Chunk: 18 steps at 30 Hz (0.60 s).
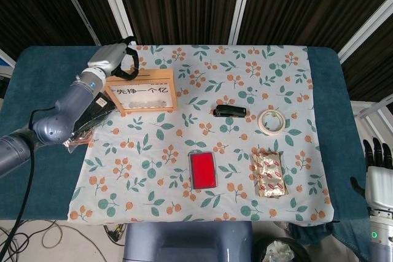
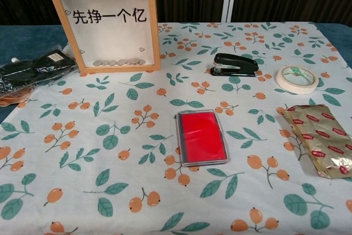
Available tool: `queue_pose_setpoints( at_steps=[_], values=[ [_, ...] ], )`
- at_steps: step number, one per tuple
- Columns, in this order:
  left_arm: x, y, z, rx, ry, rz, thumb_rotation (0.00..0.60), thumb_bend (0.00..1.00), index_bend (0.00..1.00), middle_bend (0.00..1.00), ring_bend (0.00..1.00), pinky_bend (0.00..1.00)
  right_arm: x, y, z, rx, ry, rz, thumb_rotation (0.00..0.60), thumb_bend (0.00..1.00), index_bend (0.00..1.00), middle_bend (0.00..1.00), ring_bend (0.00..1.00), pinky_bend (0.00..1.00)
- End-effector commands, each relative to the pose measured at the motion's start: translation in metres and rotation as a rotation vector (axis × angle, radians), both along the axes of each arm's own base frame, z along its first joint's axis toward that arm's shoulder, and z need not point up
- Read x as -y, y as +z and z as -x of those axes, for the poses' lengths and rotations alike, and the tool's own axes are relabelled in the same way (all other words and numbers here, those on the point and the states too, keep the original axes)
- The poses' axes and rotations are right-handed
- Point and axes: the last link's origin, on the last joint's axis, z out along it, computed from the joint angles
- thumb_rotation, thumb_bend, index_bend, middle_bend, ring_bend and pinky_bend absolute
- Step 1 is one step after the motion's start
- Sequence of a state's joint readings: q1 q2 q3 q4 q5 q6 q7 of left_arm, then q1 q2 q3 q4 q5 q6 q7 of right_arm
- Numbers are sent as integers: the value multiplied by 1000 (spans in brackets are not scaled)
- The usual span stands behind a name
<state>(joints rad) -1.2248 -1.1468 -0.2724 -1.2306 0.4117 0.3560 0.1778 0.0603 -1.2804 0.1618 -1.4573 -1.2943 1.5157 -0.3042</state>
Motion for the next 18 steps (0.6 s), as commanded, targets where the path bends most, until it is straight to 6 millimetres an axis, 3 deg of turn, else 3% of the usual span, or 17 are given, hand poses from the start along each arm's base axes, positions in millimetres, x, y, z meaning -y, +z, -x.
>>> queue_pose_setpoints(
  at_steps=[1, 18],
  values=[
    [-1, -3, 5, 24, 13, 8, 600, 559, 691, 22, 0, 0, 0, 0, 0, -2, -1, 0, 600, 299, 0, 0, 0, 0],
    [-6, -17, 15, 50, 18, 17, 600, 560, 693, 22, 0, 0, 0, 3, 1, -4, -6, 15, 600, 300, 0, 0, 0, 0]
  ],
)
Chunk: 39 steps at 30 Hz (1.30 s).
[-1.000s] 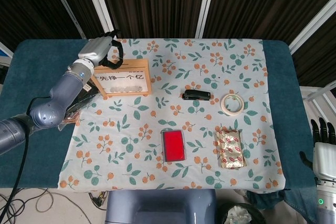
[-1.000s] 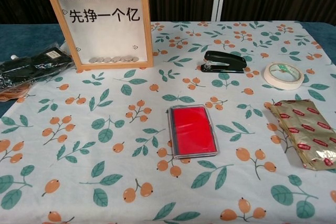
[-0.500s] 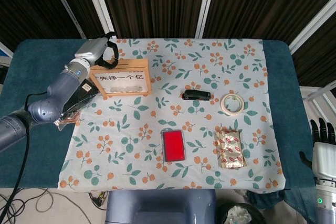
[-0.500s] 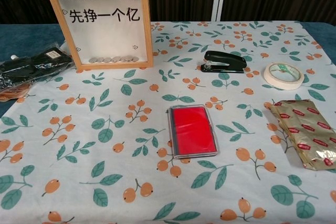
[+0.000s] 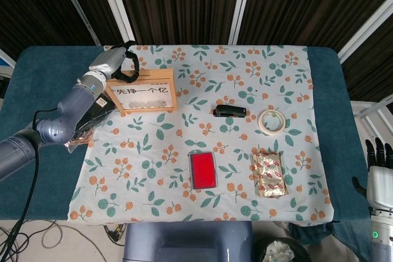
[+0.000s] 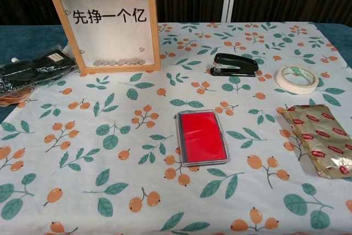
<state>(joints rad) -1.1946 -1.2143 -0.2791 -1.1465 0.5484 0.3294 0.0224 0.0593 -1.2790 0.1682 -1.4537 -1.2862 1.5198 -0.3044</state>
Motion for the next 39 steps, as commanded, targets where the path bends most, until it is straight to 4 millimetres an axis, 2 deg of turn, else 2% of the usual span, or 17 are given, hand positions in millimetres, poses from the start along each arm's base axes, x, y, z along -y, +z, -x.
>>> queue_pose_setpoints(
  at_steps=[1, 39],
  values=[
    [-1, -2, 0, 0, -3, 3, 600, 560, 692, 22, 0, 0, 0, 1, 0, 0, 0, 3, 600, 300, 0, 0, 0, 0],
    [-2, -9, 1, -3, 1, 28, 600, 552, 633, 18, 0, 0, -3, 9, 1, -5, -16, 33, 600, 300, 0, 0, 0, 0]
  ],
)
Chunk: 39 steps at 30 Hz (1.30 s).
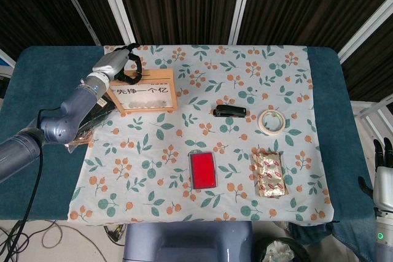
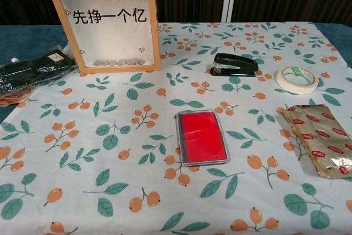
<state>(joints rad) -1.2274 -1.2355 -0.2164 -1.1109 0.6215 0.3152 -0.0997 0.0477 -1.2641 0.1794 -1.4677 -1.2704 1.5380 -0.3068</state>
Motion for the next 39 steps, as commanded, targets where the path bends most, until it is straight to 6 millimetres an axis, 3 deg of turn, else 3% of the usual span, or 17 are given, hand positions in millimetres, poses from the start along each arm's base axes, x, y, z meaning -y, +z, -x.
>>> queue_pose_setpoints(
  at_steps=[1, 22, 39],
  values=[
    [0, 0, 0, -2, 0, -1, 600, 552, 632, 18, 0, 0, 0, 0, 0, 0, -2, 1, 600, 300, 0, 0, 0, 0],
    [-3, -3, -1, -11, -7, -3, 600, 541, 598, 14, 0, 0, 0, 1, 0, 2, -9, 1, 600, 299, 0, 0, 0, 0],
    [-1, -2, -2, -20, -10, 18, 600, 407, 560, 6, 0, 0, 0, 3, 0, 5, -17, 13, 600, 300, 0, 0, 0, 0]
  ],
)
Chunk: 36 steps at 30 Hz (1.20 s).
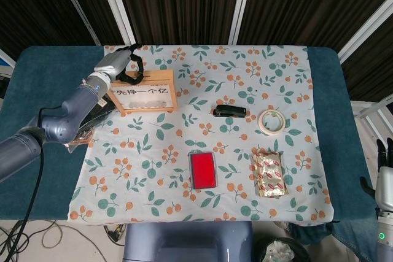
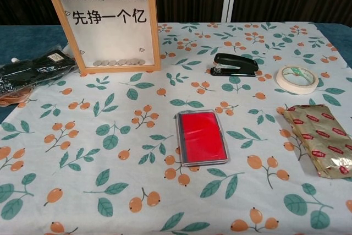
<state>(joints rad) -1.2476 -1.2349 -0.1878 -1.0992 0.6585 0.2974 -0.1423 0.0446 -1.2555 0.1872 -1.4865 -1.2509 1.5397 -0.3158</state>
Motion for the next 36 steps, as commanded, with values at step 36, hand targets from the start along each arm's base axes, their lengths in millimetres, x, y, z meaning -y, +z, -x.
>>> queue_pose_setpoints(
  at_steps=[36],
  values=[
    [0, 3, -9, 1, -36, -18, 600, 303, 497, 3, 0, 0, 0, 1, -1, 5, -6, 15, 600, 300, 0, 0, 0, 0]
  ],
)
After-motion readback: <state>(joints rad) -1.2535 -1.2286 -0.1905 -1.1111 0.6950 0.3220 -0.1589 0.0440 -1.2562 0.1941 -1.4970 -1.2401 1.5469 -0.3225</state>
